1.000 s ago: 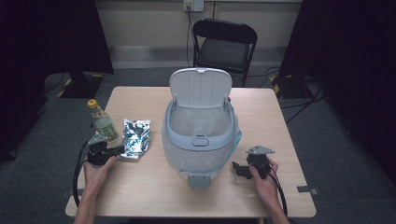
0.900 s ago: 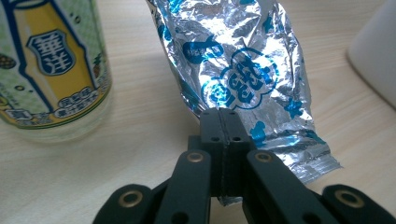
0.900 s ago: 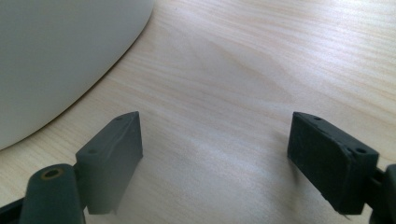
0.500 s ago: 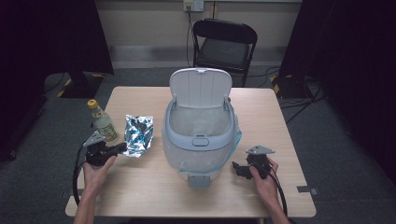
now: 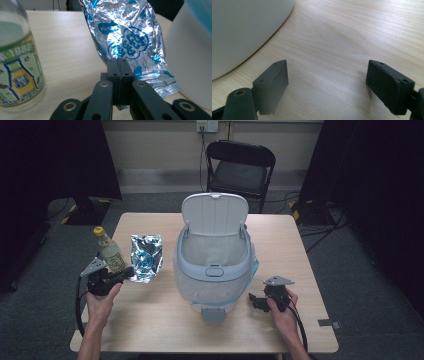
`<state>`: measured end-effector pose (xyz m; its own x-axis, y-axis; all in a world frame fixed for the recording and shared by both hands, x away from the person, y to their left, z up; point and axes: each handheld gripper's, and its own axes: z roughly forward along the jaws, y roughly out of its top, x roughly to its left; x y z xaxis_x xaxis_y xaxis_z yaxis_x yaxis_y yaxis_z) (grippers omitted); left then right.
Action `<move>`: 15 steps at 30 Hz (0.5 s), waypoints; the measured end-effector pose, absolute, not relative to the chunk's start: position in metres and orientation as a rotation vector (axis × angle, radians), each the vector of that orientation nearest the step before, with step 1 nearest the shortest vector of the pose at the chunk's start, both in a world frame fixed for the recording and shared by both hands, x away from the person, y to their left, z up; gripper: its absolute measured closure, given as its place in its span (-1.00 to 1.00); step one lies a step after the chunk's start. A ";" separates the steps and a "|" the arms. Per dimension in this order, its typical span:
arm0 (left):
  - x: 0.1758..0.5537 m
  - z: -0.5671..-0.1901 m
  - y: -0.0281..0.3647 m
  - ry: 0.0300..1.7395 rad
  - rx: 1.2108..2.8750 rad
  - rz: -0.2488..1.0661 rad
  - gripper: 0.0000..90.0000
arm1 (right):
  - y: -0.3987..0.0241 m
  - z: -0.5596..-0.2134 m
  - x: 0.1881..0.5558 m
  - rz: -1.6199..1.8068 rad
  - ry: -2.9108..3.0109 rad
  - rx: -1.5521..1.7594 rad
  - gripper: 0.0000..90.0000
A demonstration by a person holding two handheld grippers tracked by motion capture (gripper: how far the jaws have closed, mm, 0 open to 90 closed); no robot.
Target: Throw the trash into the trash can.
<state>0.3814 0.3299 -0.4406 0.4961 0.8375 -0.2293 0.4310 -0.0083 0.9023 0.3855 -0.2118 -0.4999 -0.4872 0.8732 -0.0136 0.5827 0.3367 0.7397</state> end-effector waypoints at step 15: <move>0.367 -0.401 0.319 0.993 1.550 0.541 1.00 | -0.212 -0.500 0.385 0.961 2.196 1.281 -0.62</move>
<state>0.3668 0.3190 -0.4009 0.5343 0.8257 -0.1809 0.2950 0.0185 0.9553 0.3855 -0.2118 -0.4998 -0.4871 0.8733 -0.0132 0.5828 0.3362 0.7398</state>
